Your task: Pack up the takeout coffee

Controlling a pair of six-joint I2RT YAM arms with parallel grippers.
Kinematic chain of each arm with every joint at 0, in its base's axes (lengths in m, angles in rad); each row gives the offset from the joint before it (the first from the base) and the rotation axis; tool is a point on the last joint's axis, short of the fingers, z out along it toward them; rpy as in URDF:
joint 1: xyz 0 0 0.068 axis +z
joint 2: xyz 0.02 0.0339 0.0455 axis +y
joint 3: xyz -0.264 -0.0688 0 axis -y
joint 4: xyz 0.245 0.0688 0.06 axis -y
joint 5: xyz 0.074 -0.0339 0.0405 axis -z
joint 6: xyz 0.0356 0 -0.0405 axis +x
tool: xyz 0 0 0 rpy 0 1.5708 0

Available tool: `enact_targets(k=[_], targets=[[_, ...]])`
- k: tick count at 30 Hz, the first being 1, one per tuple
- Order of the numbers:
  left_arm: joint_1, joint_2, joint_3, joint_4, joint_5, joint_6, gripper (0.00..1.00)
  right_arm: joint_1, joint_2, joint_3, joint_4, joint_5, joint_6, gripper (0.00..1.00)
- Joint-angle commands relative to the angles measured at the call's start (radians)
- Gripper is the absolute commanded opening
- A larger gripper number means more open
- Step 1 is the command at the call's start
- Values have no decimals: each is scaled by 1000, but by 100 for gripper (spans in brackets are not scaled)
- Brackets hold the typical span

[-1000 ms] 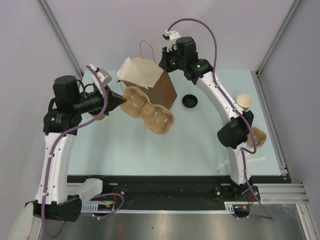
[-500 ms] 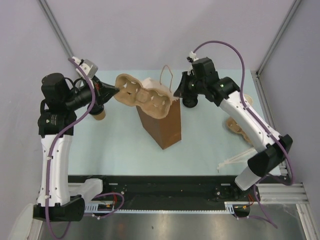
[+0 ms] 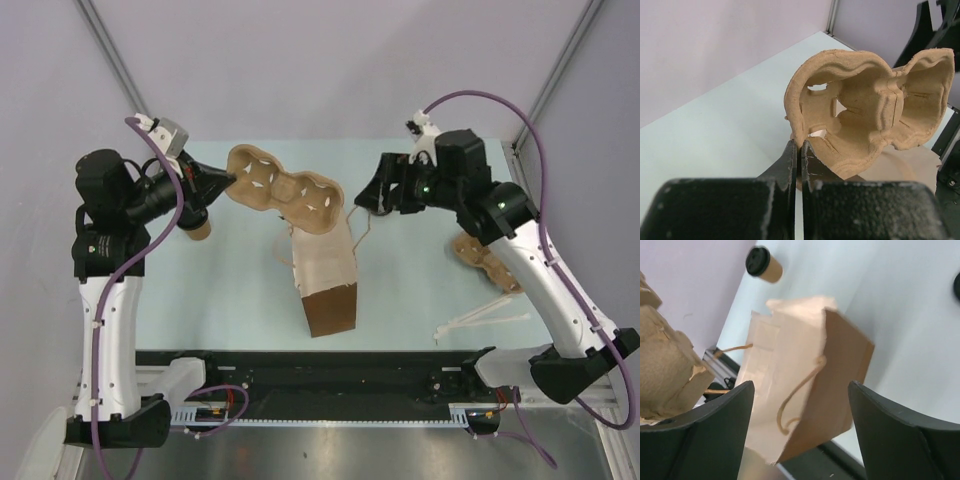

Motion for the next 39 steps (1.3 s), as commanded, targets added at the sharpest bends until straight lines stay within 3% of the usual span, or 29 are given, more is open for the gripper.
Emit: enact_targets(k=[1,6,12,19,27,39], targets=[[10,-7,27,50,31,-27,0,-156,4,80,130,-284,-276,82],[12,11,80,8,74,25,0,-201,161,279,41,-471,-601,86],[10,25,154,-133,88,113,0,-208,320,391,57,-656,-710,84],[12,31,206,-334,21,257,0,-127,489,540,-83,-676,-917,79],[10,80,298,-463,-71,373,0,-75,580,546,-192,-636,-1092,73],[10,160,403,-529,-91,462,0,-50,641,508,-226,-541,-1162,61]])
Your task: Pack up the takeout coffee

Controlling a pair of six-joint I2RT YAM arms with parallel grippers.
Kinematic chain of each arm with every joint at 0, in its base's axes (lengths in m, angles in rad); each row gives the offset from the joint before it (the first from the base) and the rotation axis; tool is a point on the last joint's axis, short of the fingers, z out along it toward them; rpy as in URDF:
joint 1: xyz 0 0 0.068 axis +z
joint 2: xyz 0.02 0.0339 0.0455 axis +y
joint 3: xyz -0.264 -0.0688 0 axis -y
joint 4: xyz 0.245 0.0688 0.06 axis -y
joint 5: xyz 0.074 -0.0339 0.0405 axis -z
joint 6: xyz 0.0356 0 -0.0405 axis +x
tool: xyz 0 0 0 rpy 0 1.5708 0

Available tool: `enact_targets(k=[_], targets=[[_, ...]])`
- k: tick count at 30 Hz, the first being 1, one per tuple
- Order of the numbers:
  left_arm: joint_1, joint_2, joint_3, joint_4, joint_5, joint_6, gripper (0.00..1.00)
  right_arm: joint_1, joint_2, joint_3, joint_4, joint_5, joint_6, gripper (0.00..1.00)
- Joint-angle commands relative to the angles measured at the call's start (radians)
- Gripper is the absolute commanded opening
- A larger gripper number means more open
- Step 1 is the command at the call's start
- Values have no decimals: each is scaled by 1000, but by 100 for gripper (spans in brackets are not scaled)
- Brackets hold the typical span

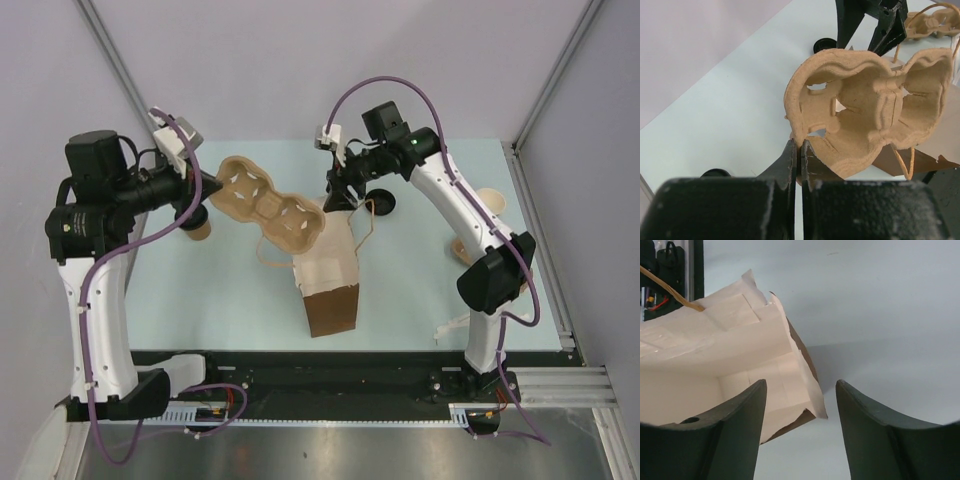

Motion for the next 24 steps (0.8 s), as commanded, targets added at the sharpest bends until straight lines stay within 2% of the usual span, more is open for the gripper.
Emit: enact_targets(k=[1,4,5,8,10,16,18,21,24], targets=[[8,15,51,3,-2,55,0,8,15,11,-6,50,-45,57],[8,33,69,24,-2,63,0,7,12,19,17,68,-13,39],[10,38,95,30,-2,66,0,8,9,22,36,77,11,20],[3,84,177,52,-3,65,0,10,-8,38,77,110,54,1],[-1,110,247,66,3,48,0,8,-32,46,99,130,105,0],[-30,155,318,167,12,26,0,10,-126,23,175,203,186,0],[-111,170,364,143,-98,102,0,13,-141,14,183,243,202,0],[-292,164,364,145,-256,199,0,19,-159,6,191,295,220,0],[-383,166,369,145,-351,272,0,19,-173,2,183,334,222,0]])
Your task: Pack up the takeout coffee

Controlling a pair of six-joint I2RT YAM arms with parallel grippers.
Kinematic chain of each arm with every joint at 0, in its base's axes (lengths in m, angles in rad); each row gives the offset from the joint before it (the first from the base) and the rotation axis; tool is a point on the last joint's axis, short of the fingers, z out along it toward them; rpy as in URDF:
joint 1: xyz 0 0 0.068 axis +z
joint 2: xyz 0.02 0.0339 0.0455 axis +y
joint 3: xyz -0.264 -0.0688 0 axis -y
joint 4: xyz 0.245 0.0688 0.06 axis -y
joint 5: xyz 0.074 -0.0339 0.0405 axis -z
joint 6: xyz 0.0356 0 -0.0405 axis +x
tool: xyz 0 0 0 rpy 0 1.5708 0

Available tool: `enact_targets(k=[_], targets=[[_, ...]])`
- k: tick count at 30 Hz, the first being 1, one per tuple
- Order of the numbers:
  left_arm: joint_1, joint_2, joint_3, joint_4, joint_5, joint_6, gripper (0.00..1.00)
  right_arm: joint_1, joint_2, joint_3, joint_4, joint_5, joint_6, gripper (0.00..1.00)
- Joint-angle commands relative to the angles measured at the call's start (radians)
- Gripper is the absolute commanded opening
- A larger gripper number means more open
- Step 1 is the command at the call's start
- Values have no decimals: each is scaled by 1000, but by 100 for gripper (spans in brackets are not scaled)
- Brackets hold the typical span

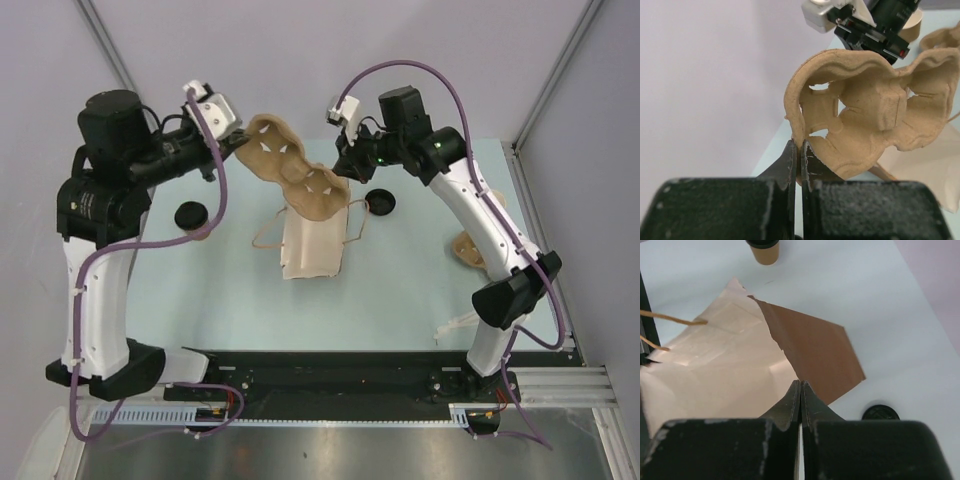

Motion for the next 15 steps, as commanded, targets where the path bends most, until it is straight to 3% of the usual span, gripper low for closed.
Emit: enact_targets(k=[1,4,11,15], targets=[[-135,-8,43,20,-221,161,0,8,-59,1,42,89,33,0],[-273,-18,21,-2,-394,314,0,8,-72,-1,33,99,29,0],[-544,-93,-161,116,-718,486,0,11,-61,9,18,94,47,0],[-581,-128,-252,171,-786,543,0,4,-59,12,12,59,52,0]])
